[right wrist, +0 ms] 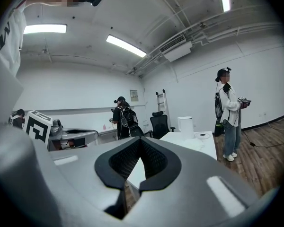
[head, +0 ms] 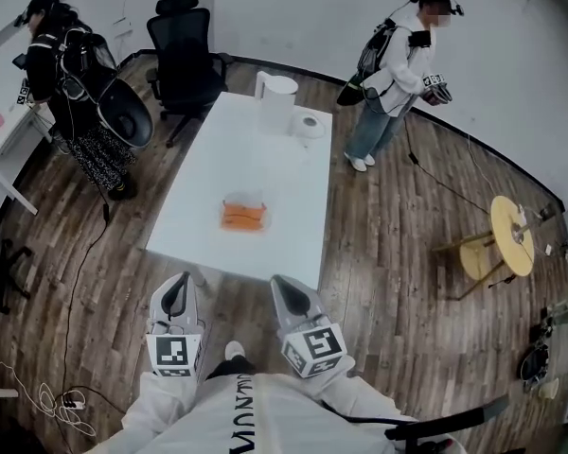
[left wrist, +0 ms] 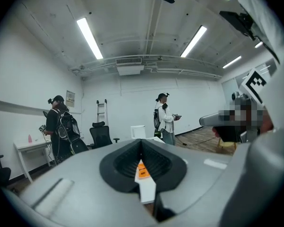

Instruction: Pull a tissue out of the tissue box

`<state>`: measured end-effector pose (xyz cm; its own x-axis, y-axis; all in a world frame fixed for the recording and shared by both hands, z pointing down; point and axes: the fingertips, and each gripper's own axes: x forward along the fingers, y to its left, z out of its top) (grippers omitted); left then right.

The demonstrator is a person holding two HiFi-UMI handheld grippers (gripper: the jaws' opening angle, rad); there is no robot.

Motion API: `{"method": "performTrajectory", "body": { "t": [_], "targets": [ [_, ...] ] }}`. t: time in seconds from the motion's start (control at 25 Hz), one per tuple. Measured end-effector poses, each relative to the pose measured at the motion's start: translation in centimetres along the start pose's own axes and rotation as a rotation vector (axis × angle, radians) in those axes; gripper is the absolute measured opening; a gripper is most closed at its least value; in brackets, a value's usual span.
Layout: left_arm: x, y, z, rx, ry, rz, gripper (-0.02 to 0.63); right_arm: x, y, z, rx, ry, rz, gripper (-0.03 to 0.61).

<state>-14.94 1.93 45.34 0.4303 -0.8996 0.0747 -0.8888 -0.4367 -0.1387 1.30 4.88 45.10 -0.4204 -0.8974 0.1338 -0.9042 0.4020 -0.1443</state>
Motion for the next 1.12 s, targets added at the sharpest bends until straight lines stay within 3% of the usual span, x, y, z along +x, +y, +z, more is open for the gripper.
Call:
{"method": "performTrajectory", "body": {
  "t": [0.44, 1.12],
  "targets": [
    [4.1, 2.8, -1.0, -0.011, 0.019, -0.074, -0.003, 3.9, -1.5, 0.9, 0.013, 0.017, -0.099, 0.000],
    [11.5, 5.0, -3.0, 0.004, 0.109, -0.060, -0.003, 11.8, -6.3, 1.1, 0.059, 0.057, -0.068, 0.000]
  ]
}}
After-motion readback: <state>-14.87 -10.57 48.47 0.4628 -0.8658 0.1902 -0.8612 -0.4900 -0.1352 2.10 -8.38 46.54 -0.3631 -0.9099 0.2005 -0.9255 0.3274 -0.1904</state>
